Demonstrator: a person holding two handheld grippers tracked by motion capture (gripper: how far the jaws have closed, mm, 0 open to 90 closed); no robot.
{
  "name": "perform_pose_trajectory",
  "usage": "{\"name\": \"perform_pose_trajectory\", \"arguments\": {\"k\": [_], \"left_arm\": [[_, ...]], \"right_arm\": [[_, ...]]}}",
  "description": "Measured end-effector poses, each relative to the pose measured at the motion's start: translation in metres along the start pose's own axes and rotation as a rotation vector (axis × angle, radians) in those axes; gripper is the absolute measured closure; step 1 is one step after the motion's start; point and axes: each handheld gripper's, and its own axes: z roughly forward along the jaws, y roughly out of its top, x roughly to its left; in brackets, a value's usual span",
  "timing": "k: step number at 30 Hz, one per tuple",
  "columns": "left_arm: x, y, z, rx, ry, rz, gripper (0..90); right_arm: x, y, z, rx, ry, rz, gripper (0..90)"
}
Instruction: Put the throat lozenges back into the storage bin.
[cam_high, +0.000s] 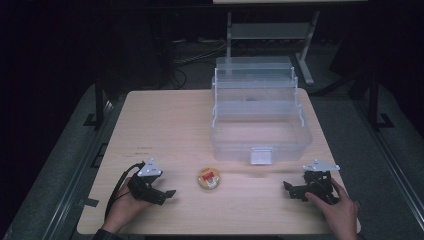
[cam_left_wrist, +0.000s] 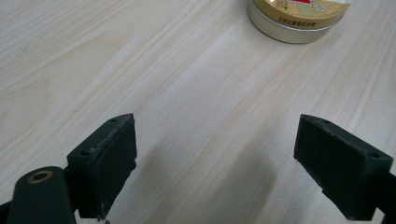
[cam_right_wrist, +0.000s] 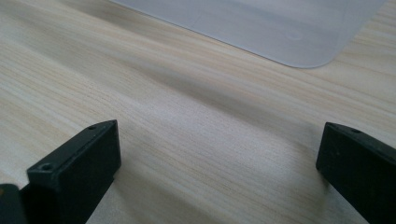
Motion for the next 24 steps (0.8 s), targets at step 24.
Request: {"name": "perform_pose_trajectory", "arguments": {"k": [24], "left_arm": [[-0.005, 0.024, -0.005, 0.07, -0.041, 0.003, 12.8]], "right_arm": [[0.0, 0.0, 0.0, 0.0, 0.0, -0.001, 0.0]]}}
